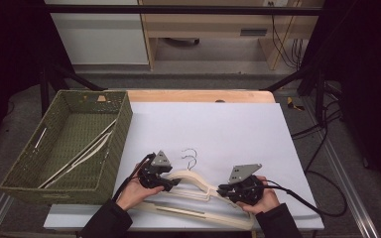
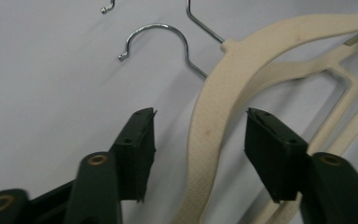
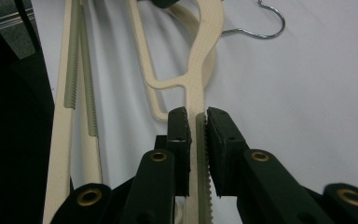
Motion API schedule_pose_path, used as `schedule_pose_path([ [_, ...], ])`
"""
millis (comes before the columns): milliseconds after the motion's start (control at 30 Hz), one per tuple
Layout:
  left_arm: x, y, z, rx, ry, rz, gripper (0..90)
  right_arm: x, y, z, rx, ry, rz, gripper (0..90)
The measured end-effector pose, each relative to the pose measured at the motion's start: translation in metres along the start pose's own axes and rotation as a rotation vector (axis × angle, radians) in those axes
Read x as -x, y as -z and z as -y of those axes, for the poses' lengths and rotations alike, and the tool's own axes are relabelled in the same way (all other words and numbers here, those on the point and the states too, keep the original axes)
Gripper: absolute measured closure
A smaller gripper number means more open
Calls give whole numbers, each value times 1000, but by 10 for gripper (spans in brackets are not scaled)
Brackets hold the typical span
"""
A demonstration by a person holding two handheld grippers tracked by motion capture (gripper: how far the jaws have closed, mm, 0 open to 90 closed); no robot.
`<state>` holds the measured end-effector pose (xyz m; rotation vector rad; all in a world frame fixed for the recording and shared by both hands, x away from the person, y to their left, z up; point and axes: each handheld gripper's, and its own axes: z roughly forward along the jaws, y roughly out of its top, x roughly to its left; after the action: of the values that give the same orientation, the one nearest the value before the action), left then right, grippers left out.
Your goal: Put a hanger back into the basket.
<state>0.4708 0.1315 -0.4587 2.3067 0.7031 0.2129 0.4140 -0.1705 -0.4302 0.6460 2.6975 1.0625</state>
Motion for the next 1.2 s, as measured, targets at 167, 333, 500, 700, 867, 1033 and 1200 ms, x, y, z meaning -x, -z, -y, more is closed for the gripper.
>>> schedule_pose_path([
  [167,0,0,1,-19,-18,9,657,-2,2,-2,4,7,6,802],
  [333,3,4,0,-16,-57,7,736,-3,3,-2,9,4,6,801],
  [500,7,13,-1,11,-84,-19,742,-3,3,-2,11,-7,4,799],
  [700,18,24,1,26,-138,-62,747,-4,-4,0,-24,-12,-8,798],
  [867,22,26,2,22,-158,-81,750,-2,-5,2,-19,-15,-22,794],
  [1033,25,29,3,26,-166,-97,755,-2,-8,1,9,-38,-37,640],
  [1200,25,30,4,29,-158,-97,756,0,-4,-12,136,-92,-13,450],
])
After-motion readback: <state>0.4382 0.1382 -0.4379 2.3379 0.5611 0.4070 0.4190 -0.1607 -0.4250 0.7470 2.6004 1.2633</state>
